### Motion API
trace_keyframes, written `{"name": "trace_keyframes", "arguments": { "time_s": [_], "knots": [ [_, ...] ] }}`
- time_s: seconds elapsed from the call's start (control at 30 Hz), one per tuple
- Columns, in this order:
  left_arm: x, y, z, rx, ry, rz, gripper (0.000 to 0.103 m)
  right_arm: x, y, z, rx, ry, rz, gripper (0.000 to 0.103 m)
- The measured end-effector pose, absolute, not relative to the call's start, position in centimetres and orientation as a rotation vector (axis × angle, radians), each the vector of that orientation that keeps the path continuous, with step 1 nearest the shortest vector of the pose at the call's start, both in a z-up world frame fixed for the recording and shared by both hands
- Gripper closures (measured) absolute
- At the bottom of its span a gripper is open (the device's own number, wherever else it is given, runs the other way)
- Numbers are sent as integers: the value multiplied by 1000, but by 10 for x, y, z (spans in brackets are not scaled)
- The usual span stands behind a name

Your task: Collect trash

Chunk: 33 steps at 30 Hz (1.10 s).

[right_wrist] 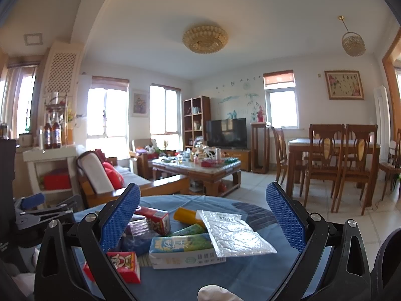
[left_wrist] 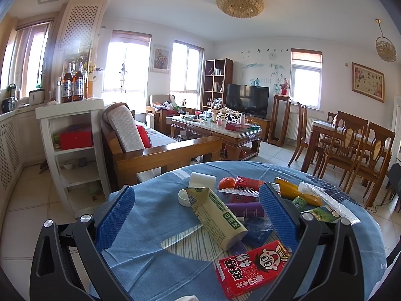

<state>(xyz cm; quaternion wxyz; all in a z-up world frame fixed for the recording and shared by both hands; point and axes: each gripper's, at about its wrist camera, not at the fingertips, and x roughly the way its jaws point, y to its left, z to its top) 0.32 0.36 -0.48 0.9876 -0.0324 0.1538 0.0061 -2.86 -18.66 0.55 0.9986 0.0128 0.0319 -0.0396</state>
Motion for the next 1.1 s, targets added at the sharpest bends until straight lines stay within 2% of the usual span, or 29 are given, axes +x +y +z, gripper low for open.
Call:
{"name": "trace_keyframes", "arguments": {
  "time_s": [1.1],
  "knots": [
    [4, 3, -8, -64, 315, 15, 5, -27, -190, 3, 63, 79, -80, 4]
  ]
}}
